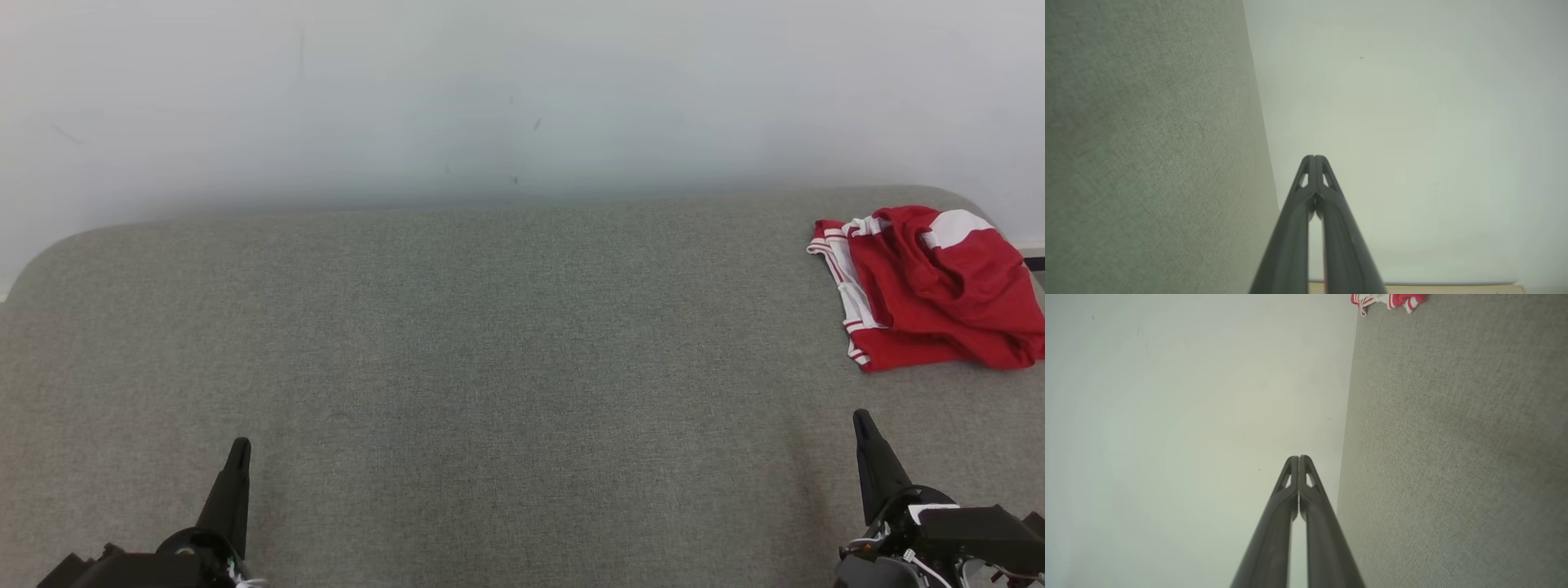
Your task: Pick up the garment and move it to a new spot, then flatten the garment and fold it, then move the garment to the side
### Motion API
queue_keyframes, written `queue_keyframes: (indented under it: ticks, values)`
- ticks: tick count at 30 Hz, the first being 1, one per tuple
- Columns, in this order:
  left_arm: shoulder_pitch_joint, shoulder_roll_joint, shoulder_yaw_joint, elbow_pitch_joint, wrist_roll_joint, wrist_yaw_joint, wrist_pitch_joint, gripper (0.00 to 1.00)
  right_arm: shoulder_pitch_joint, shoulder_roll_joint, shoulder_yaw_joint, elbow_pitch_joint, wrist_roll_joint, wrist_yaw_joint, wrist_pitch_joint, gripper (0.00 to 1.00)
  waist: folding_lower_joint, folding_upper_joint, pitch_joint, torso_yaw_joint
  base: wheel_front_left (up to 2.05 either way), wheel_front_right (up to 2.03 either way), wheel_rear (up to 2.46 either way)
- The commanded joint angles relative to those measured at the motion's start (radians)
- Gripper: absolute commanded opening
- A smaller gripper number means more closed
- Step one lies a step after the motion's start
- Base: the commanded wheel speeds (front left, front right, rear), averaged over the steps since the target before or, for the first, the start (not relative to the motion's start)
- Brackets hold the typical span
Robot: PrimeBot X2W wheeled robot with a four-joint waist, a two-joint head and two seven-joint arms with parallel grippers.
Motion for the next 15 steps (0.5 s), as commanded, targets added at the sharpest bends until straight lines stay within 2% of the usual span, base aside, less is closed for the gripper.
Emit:
queue_keyframes:
  ticks: [1, 15]
  values:
    - [-0.012, -0.002, 0.004, 0.002, -0.012, -0.003, 0.004, 0.00, -0.009, 0.003, -0.004, 0.001, 0.008, -0.002, 0.003, 0.00, 0.0000, 0.0000, 0.000, 0.000, 0.00, 0.00, 0.00]
    - [-0.011, -0.002, 0.003, 0.002, -0.009, -0.002, 0.003, 0.00, -0.008, 0.004, -0.005, 0.001, 0.004, -0.002, 0.005, 0.00, 0.0000, 0.0000, 0.000, 0.000, 0.00, 0.00, 0.00]
